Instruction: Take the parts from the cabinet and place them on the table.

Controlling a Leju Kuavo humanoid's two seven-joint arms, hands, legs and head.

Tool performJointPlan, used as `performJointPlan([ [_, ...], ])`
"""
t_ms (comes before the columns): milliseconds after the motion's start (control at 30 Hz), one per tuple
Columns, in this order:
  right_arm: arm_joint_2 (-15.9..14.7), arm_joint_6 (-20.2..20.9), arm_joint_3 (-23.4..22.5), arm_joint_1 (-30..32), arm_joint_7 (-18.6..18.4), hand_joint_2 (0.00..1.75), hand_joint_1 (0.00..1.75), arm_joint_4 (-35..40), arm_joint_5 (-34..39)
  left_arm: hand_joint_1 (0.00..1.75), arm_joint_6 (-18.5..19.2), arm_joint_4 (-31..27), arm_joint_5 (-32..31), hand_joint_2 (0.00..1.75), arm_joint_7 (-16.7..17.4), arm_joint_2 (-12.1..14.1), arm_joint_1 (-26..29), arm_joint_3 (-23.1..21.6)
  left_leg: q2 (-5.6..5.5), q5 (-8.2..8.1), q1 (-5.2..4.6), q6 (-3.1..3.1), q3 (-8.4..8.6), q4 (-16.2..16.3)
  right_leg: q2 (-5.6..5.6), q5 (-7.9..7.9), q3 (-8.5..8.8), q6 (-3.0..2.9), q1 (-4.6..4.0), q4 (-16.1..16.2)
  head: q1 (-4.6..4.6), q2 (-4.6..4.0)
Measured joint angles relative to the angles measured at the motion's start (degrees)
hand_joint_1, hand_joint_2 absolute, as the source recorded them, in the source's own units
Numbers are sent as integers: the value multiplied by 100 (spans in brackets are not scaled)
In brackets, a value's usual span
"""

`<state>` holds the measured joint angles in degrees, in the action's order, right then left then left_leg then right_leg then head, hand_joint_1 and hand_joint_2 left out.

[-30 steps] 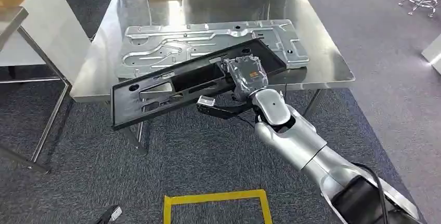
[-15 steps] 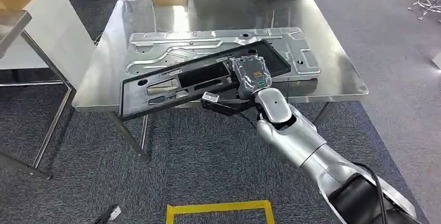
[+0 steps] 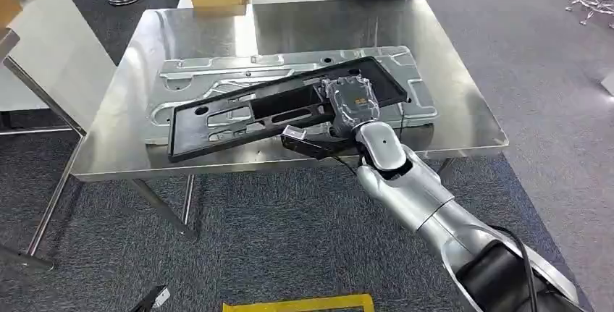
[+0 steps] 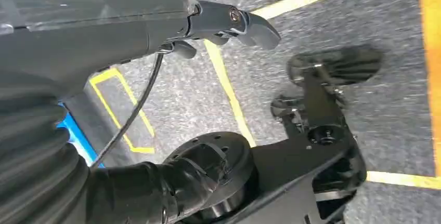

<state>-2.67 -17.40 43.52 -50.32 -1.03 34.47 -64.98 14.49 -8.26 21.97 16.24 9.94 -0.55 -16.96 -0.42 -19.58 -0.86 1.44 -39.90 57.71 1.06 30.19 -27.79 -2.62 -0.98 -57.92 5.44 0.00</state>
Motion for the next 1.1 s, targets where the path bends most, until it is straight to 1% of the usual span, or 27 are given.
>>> performJointPlan([
  [33, 9, -7, -4, -22, -7, 175, 175, -7, 0, 0, 4, 0, 0, 175, 4, 2, -2, -2, 6, -62, -17, 28, 66, -32, 8, 49, -17, 38, 3, 28, 7, 2],
  [133, 16, -24, -30, -29, -39, 175, 175, -70, -9, 0, 30, 0, 7, 175, 7, 9, -10, -2, 31, -76, 22, 126, 234, -174, -11, -20, -1, 95, 3, -88, 5, 0],
  [167, 16, -31, -48, -45, -59, 175, 175, -96, -26, 0, 33, 0, 7, 175, 7, 11, -12, -2, 19, -96, 27, 136, 306, -208, -16, -58, -145, 134, 20, -343, 2, 0],
  [200, 16, -42, -78, -75, -70, 175, 175, -140, -39, 0, 35, 0, 9, 175, 2, 11, -18, -2, 20, -139, 31, 168, 358, -209, -32, -81, -402, 168, 28, -754, 0, 2],
  [233, 16, -68, -103, -79, -81, 175, 175, -171, -57, 0, 35, 0, 9, 175, 0, 11, -23, -2, 21, -203, 31, 167, 416, -209, -33, 2, -720, 193, 51, -1205, -2, 0],
  [267, 16, -96, -127, -65, -101, 175, 175, -206, -66, 0, 35, 0, 11, 175, 0, 7, -19, -2, 20, -264, 32, 160, 479, -209, -34, 188, -960, 222, 72, -1499, 0, 0],
  [300, 16, -109, -149, -47, -105, 175, 175, -254, -74, 0, 37, 0, 11, 175, 0, 5, -14, -2, 15, -354, 36, 150, 579, -208, -38, 506, -1222, 253, 95, -1742, -2, 0],
  [333, 13, -118, -179, -43, -107, 175, 175, -308, -87, 0, 42, 0, 11, 175, -2, 5, -11, -2, 9, -433, 41, 143, 680, -203, -41, 697, -1363, 268, 115, -1747, -2, 0],
  [367, 9, -122, -205, -46, -118, 175, 175, -352, -96, 0, 46, 0, 9, 175, 0, 5, -9, -2, 4, -507, 45, 131, 776, -198, -48, 731, -1409, 280, 130, -1613, -2, 0],
  [400, 3, -129, -253, -48, -131, 175, 175, -387, -103, 0, 50, 0, 7, 175, -2, 5, -11, -2, 0, -615, 49, 116, 916, -186, -58, 579, -1381, 284, 141, -1260, -2, 0],
  [433, -8, -153, -297, -51, -131, 175, 175, -413, -103, 0, 52, 0, 2, 175, -4, 4, -14, -2, 1, -710, 51, 103, 1032, -173, -70, 195, -1316, 285, 141, -855, -2, 0],
  [500, -41, -214, -385, -58, -129, 175, 175, -512, -105, 0, 52, 5, -2, 175, -7, 0, -28, -2, 0, -895, 26, 45, 1192, -101, -96, -1016, -1293, 248, 111, -22, -4, 0],
  [533, -43, -234, -415, -60, -129, 175, 175, -544, -103, 0, 50, 5, -9, 175, -9, -2, -34, -2, -17, -969, 27, -14, 1152, -140, -94, -959, -1255, 174, 94, -83, -6, 0],
  [567, -43, -240, -435, -59, -131, 175, 175, -551, -101, 0, 50, 7, -20, 175, -11, 2, -46, -2, -6, -1029, 34, -40, 1186, -168, -87, -1003, -1216, 145, 90, -69, 0, 2],
  [600, -43, -245, -450, -64, -131, 175, 175, -557, -101, 0, 50, 7, -20, 175, -11, 0, -42, -2, -6, -963, 35, -68, 1231, -48, -75, -982, -1205, 106, 87, -30, -2, 0],
  [667, -50, -247, -492, -71, -136, 175, 175, -582, -101, 0, 50, 7, -22, 175, -20, 7, -34, -2, 9, -848, 61, -120, 1042, 278, -75, -940, -1040, 19, 110, 16, -4, 2],
  [700, -50, -245, -529, -79, -171, 175, 175, -612, -103, 0, 48, 7, -24, 175, -33, -4, -36, -2, 11, -750, 68, -150, 799, 740, -77, -888, -965, -30, 109, 26, 0, 0],
  [733, -48, -247, -549, -81, -170, 175, 175, -625, -103, 0, 48, 7, -26, 175, -42, -9, -42, -2, 10, -835, 79, -169, 501, 1176, -73, -834, -916, -44, 108, 28, 0, 0],
  [767, -43, -247, -553, -66, -171, 175, 175, -636, -103, 0, 39, 7, -35, 175, -46, -9, -43, -2, 11, -1055, 96, -203, 246, 1493, -59, -774, -854, -44, 102, 28, 2, 2],
  [800, -41, -245, -557, -48, -175, 175, 175, -654, -103, 0, 39, 7, -33, 175, -48, -11, -36, -4, 11, -1375, 105, -231, 35, 1692, -48, -705, -783, -46, 100, 28, 0, 0],
  [833, -41, -243, -560, -34, -175, 175, 175, -678, -103, 0, 35, 7, -33, 175, -48, -17, -28, -2, 12, -1635, 108, -230, -91, 1711, -35, -636, -704, -43, 96, 26, 0, 0],
  [867, -41, -240, -560, -19, -175, 175, 175, -704, -103, 0, 31, 7, -35, 175, -48, -22, -25, -2, 12, -1778, 108, -219, -147, 1567, -29, -558, -608, -39, 92, 23, 2, 0],
  [900, -41, -240, -564, -11, -175, 175, 175, -719, -103, 0, 31, 7, -33, 175, -50, -22, -25, -2, 12, -1676, 108, -205, -114, 1270, -27, -480, -504, -34, 85, 21, 0, 0],
  [933, -37, -240, -566, -8, -175, 175, 175, -728, -103, 0, 28, 7, -33, 175, -55, -22, -23, -2, 12, -1348, 108, -180, -23, 871, -27, -405, -400, -24, 82, 21, 0, 0],
  [1000, -35, -240, -577, -12, -175, 175, 175, -748, -103, 0, 22, 9, -35, 175, -55, -20, -1, -2, 14, -214, 79, -121, 104, 17, -17, -265, -245, 14, 65, -4, -2, 0],
  [1067, -13, -238, -579, -14, -177, 175, 175, -765, -103, 0, 6, 11, -35, 175, -53, -22, 4, -4, 6, -203, 53, -51, 147, -21, 17, -106, -231, 93, 50, 1, 0, 0],
  [1100, -13, -238, -579, -7, -177, 175, 175, -767, -103, 0, 7, 11, -35, 175, -55, -20, 13, -4, 8, -180, 70, -29, 157, -60, 15, -135, -193, 110, 41, -73, 0, 0],
])
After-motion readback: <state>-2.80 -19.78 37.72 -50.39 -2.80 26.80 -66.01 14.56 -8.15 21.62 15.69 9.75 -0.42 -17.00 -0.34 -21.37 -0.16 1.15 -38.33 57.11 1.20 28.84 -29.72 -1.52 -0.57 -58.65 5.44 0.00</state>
